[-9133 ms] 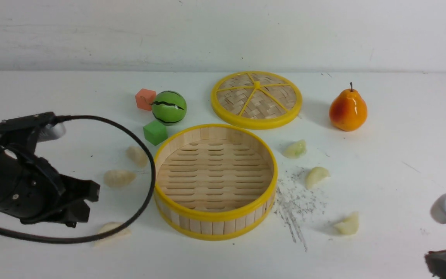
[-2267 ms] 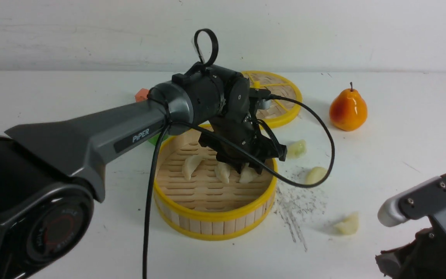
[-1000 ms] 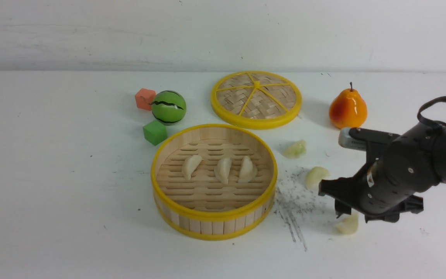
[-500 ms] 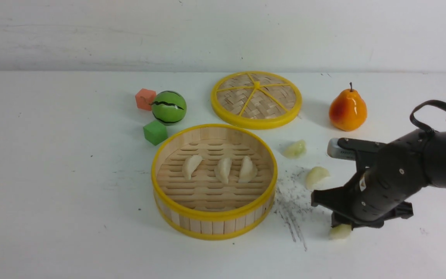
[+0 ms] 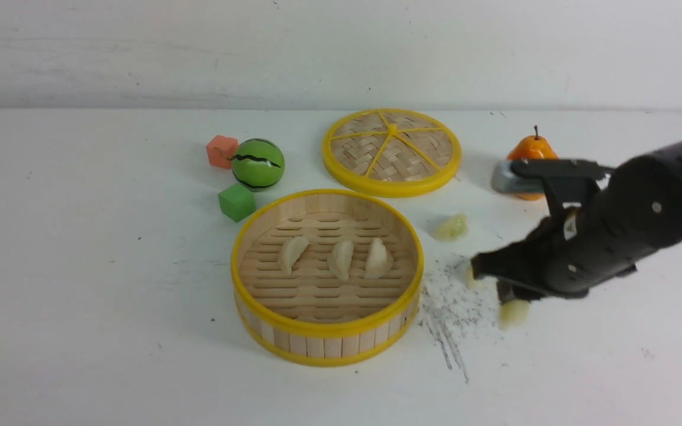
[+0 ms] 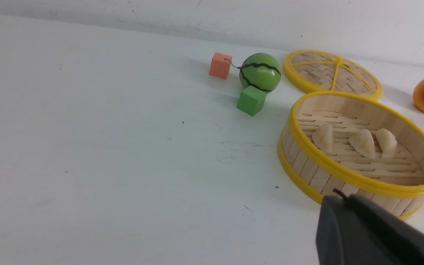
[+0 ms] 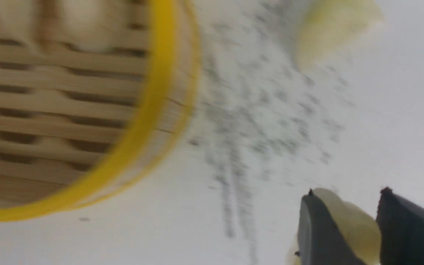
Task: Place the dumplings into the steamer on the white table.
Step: 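Place the dumpling in the bamboo steamer basket with the right gripper, then reach for and grasp a dumpling lying on the table beside the steamer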
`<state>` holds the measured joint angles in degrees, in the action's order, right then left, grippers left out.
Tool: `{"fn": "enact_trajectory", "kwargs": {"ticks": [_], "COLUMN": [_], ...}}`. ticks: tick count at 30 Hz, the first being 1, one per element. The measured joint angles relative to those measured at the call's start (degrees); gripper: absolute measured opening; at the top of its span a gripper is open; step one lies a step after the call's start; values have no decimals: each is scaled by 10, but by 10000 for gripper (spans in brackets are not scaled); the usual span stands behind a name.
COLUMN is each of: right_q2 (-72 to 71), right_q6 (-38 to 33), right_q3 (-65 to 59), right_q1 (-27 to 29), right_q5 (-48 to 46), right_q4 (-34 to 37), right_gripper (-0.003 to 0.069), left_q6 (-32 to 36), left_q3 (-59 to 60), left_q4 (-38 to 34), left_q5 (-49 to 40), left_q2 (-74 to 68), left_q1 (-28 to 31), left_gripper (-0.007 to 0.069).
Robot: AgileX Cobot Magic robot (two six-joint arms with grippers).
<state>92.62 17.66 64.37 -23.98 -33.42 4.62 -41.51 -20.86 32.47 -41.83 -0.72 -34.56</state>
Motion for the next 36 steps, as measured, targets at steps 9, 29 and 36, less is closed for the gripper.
{"fn": "enact_trajectory", "kwargs": {"ticks": [9,29,36], "right_q2": [129,280,149], "right_q6": [-83,-84,-81], "right_q3": [161,305,306], "right_q1": [-97,-121,-63], "right_q5": [50,7,-43], "right_q4": [152,159,50], "right_gripper": [199,392,470], "left_q6": [-36,-38,-38], "left_q3": [4,4,4], "left_q4": [-1,-1,0], "left_q5": [19,22,22], "left_q2": [0,0,0], "left_q1": [0,0,0], "left_gripper": [-14,-12,-6]}}
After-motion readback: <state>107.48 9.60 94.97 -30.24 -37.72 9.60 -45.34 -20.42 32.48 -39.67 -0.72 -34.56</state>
